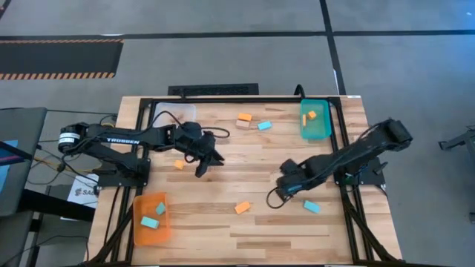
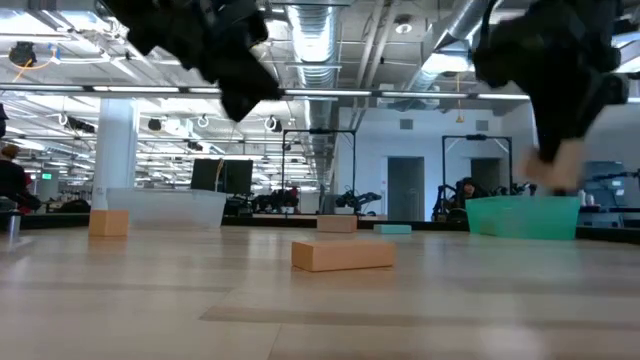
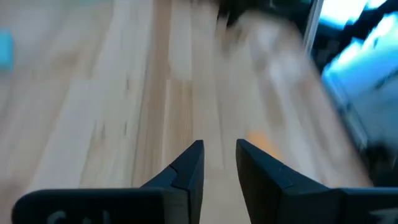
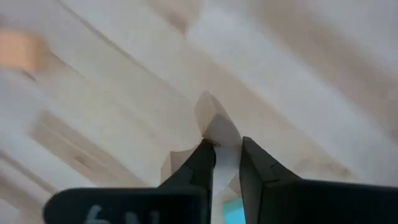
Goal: Sort & place blocks by color
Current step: Put the brown block into the transparent bin
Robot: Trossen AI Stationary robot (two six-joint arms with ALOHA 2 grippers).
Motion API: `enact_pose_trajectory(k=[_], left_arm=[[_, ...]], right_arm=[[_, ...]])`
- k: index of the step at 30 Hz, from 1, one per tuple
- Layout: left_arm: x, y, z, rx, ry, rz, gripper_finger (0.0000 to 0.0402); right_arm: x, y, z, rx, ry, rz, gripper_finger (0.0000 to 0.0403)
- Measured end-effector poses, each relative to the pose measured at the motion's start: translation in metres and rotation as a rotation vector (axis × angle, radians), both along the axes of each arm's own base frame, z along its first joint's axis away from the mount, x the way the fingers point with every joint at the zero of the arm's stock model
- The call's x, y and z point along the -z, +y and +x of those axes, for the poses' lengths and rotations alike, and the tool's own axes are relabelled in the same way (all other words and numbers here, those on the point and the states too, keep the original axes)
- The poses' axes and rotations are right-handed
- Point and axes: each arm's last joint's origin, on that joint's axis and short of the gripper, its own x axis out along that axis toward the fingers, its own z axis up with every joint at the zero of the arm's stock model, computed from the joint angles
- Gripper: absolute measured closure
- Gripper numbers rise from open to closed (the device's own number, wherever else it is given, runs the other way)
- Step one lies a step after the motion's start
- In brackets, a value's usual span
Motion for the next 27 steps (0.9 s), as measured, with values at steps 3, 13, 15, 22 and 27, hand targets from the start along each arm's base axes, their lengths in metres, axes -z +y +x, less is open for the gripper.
enact_pose_trajectory(k=[3, 13, 15, 22, 27], left_arm=[[-0.009, 0.006, 0.01, -0.06, -0.132, -0.063, 0.0329], [-0.011, 0.019, 0.051, -0.047, -0.512, -0.268, 0.0306], [-0.01, 0.014, 0.058, 0.018, -0.544, -0.233, 0.0285], [-0.044, 0.0, 0.076, 0.134, -0.669, 0.021, 0.0195], [-0.067, 0.017, 0.087, -0.038, -0.558, -0.191, 0.0155]], right_arm=[[-0.022, -0.004, -0.011, 0.015, -0.127, -0.063, 0.0342], [-0.075, -0.024, -0.027, 0.026, -0.507, -0.21, 0.0361], [-0.081, -0.029, -0.03, 0.055, -0.545, -0.212, 0.0361], [-0.102, -0.048, -0.028, 0.079, -0.705, -0.24, 0.036], [-0.118, -0.053, -0.024, -0.115, -0.819, -0.385, 0.036]])
